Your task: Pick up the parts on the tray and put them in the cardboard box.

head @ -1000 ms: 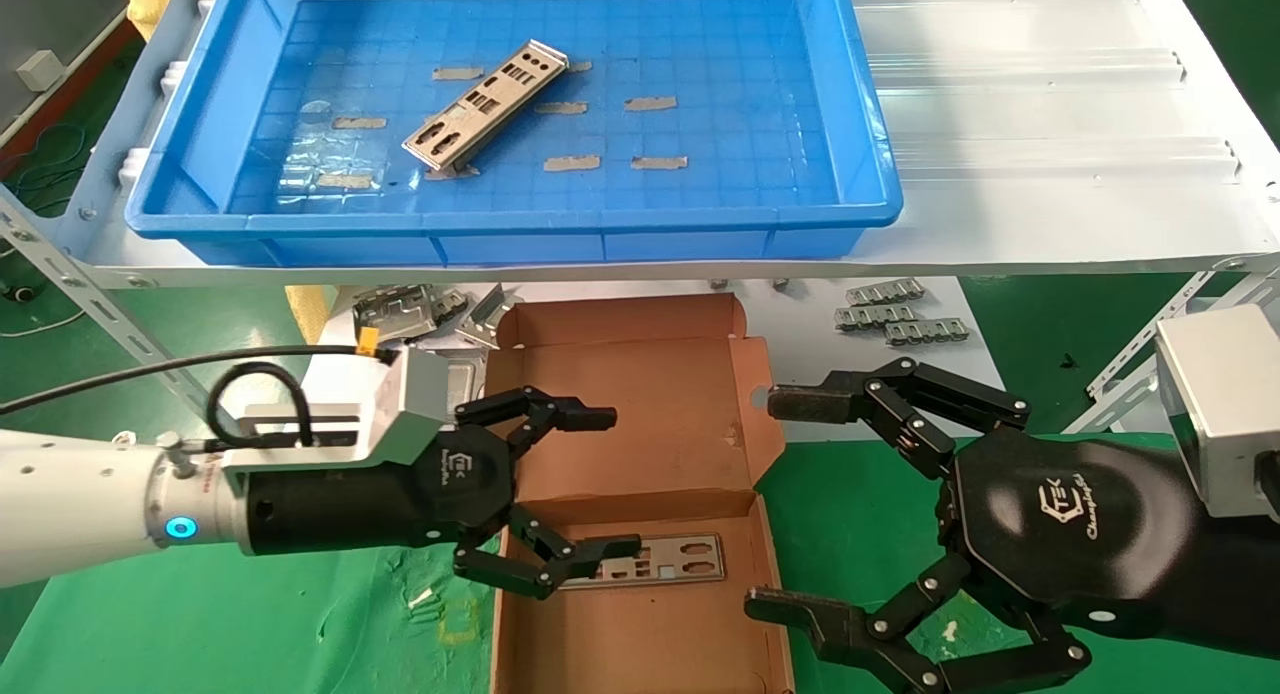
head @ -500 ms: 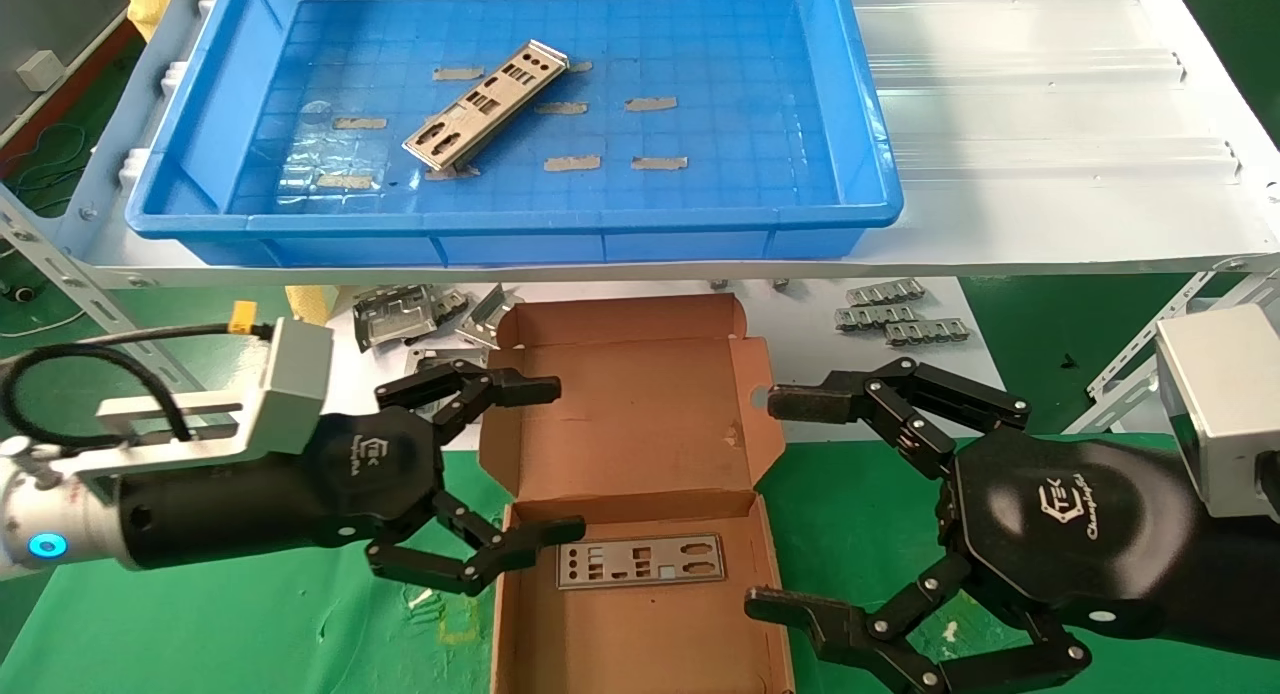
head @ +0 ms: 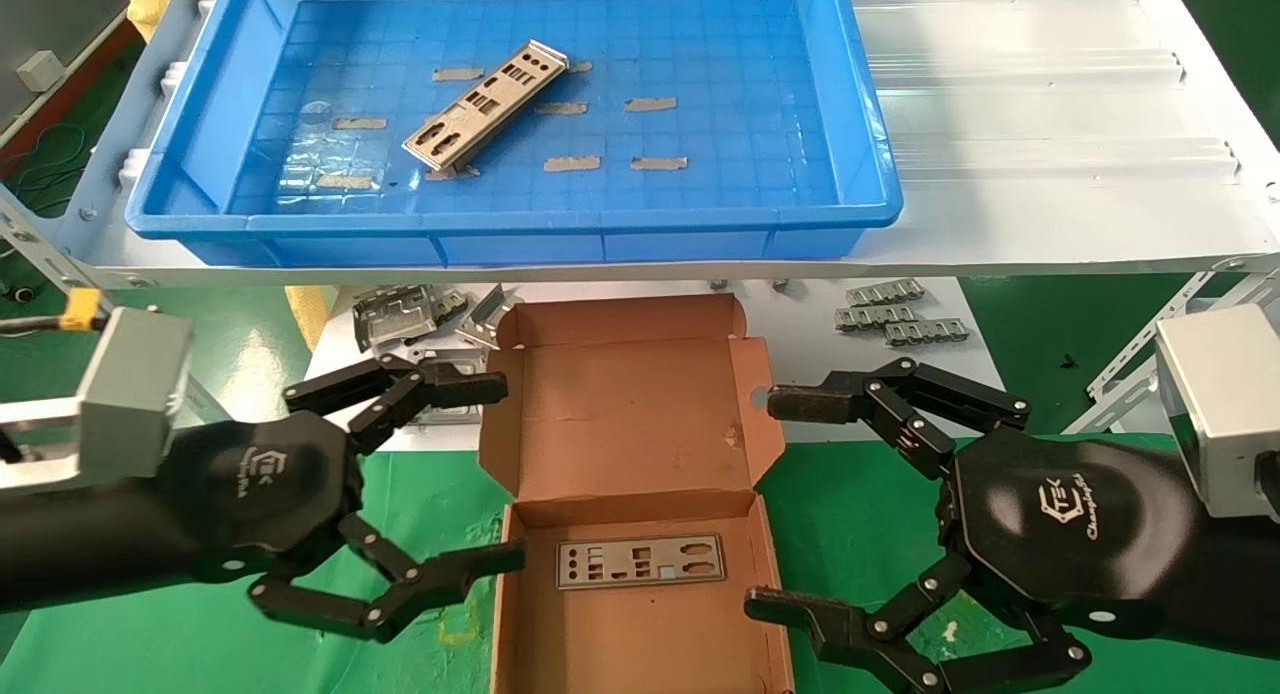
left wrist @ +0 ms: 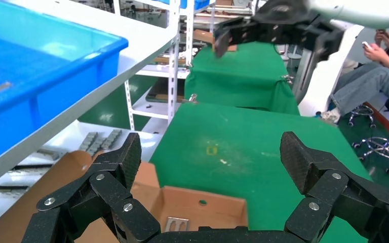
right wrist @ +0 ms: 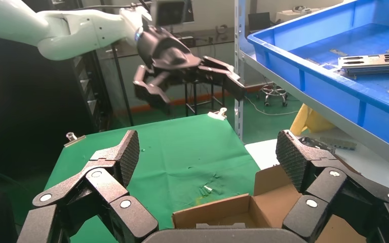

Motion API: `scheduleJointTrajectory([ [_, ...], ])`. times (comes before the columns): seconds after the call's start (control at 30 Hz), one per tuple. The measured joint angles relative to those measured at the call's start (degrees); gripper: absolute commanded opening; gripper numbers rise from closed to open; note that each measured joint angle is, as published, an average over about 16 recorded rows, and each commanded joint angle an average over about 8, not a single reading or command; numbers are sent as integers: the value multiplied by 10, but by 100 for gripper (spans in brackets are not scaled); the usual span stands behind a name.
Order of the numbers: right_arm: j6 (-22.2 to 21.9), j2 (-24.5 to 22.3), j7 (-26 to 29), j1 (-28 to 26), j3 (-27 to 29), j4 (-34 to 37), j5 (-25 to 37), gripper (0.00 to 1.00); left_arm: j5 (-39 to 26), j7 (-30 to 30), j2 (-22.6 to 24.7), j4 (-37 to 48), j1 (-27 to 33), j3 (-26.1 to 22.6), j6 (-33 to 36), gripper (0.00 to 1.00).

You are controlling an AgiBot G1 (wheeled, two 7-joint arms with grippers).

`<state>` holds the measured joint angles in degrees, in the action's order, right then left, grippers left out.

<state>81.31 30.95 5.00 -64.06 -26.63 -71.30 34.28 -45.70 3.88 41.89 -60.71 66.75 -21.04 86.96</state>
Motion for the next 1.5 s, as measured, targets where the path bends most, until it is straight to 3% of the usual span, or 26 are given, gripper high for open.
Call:
scheduleJointTrajectory([
  [0.57, 0, 0, 0, 0, 0, 0, 0, 100, 42, 71, -74, -139, -56, 54, -14, 100],
  [1.5, 0, 0, 0, 0, 0, 0, 0, 100, 39, 69, -70, -130, -53, 51, -13, 100],
])
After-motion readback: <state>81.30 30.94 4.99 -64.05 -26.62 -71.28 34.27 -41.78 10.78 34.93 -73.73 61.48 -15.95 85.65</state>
